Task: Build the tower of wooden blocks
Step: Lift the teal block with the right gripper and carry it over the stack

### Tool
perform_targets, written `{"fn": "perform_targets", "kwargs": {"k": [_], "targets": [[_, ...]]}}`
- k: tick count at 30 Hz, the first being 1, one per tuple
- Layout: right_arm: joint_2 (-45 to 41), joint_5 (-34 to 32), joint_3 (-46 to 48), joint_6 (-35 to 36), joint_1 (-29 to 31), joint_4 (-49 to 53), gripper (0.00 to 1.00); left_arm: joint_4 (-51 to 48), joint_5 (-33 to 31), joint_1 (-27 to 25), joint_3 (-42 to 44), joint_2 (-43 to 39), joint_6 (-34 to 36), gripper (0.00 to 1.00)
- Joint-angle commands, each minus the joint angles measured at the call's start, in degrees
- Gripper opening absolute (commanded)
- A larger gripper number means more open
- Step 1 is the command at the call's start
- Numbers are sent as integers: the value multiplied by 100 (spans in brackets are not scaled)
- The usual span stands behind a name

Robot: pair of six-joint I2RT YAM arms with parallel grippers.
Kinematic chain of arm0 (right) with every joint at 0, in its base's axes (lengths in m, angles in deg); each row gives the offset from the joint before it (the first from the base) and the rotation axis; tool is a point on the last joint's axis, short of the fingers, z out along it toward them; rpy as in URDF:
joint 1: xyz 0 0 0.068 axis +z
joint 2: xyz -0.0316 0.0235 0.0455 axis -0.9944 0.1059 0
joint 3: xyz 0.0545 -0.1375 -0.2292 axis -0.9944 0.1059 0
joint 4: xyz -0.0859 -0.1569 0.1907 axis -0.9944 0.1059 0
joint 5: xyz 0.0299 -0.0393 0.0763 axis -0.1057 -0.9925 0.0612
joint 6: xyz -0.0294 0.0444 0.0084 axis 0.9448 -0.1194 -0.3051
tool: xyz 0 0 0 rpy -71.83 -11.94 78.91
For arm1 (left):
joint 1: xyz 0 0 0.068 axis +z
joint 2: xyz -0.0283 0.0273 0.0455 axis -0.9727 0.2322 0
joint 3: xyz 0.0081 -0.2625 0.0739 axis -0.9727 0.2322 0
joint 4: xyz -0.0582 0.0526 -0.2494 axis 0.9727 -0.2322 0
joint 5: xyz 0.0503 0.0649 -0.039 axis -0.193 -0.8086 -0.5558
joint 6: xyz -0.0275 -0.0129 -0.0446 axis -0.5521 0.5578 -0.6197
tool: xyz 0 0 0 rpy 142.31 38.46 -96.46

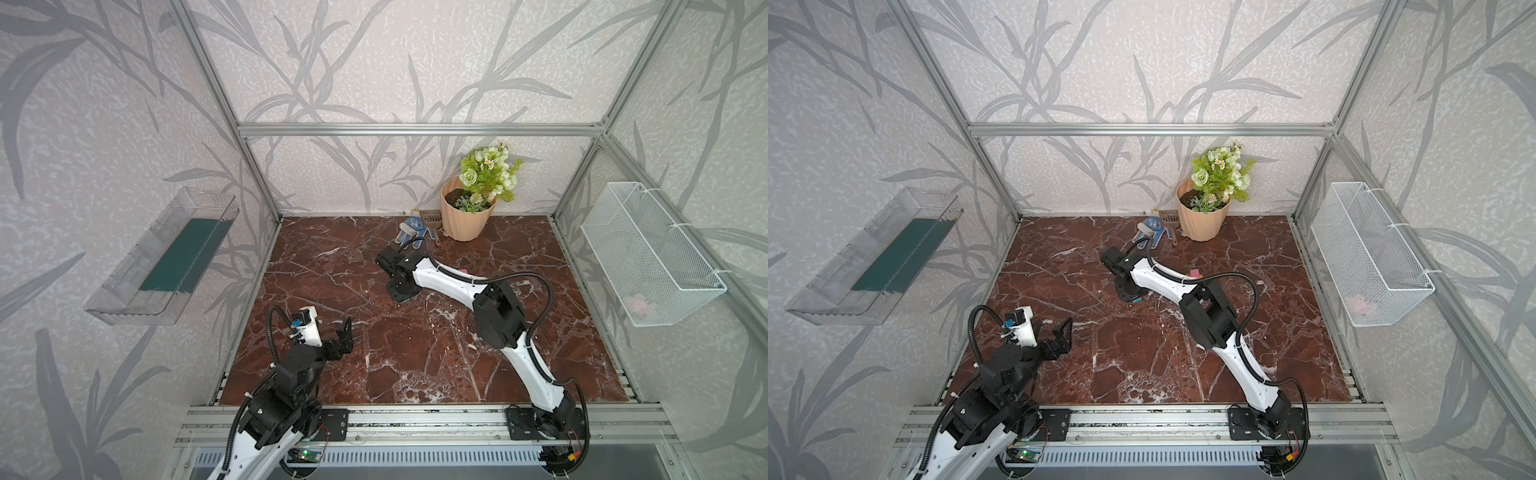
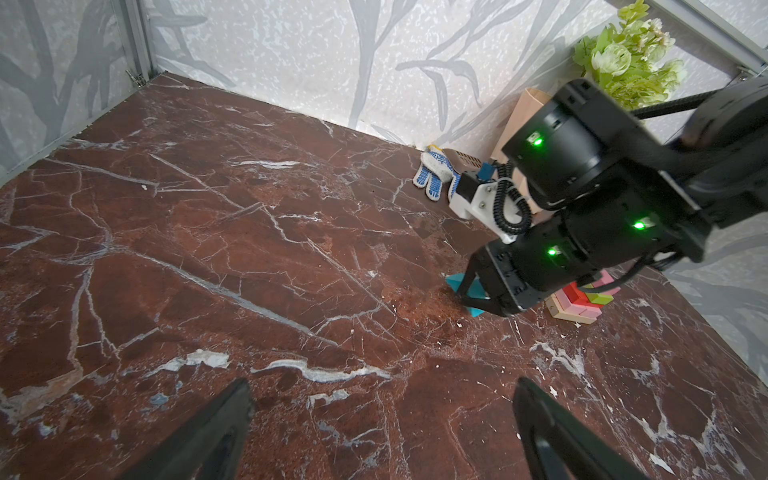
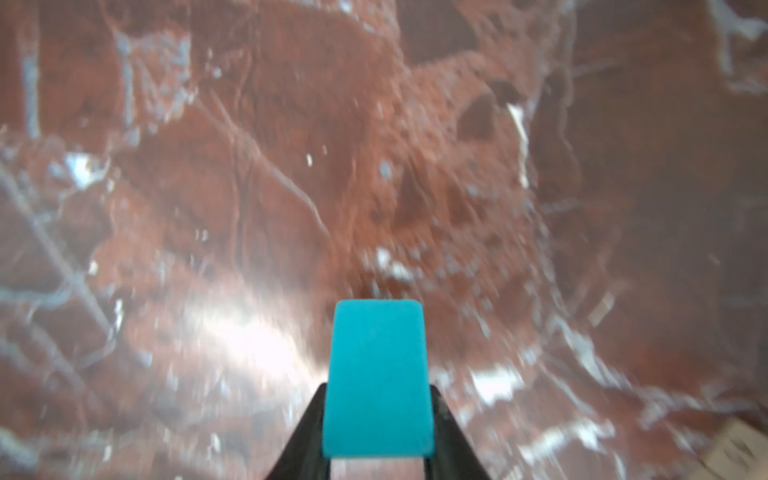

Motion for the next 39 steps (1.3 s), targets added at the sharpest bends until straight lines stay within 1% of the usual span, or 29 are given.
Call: {"fn": "perform_targets", "kwargs": {"k": [1, 5, 9, 15, 24, 27, 33, 39], "targets": [[-1103, -113, 569, -29, 11, -259, 23, 55, -15, -27, -14, 18, 25, 99], [-2009, -221, 1370, -109, -58, -544, 23, 55, -17, -23, -16, 18, 24, 99], [-2816, -464, 2130, -209, -198, -824, 23, 56, 12, -27, -10, 10, 33, 99], [-3737, -517, 2971, -363, -509, -1119, 23, 55, 10, -31, -14, 9, 33, 99], [-4799, -656, 3896, -487, -711, -1397, 24, 55, 2, -29, -12, 12, 33, 99], [-5013, -574, 4180, -535, -876, -1494, 26, 55, -10, -30, -7, 10, 33, 99], [-5152, -465, 4474, -561, -1171, -1542, 26, 55, -6, -31, -18, 20, 29, 99], [-4976, -348, 4494, -501, -1434, -1541, 25, 47, -34, -31, -19, 19, 16, 99]]}}
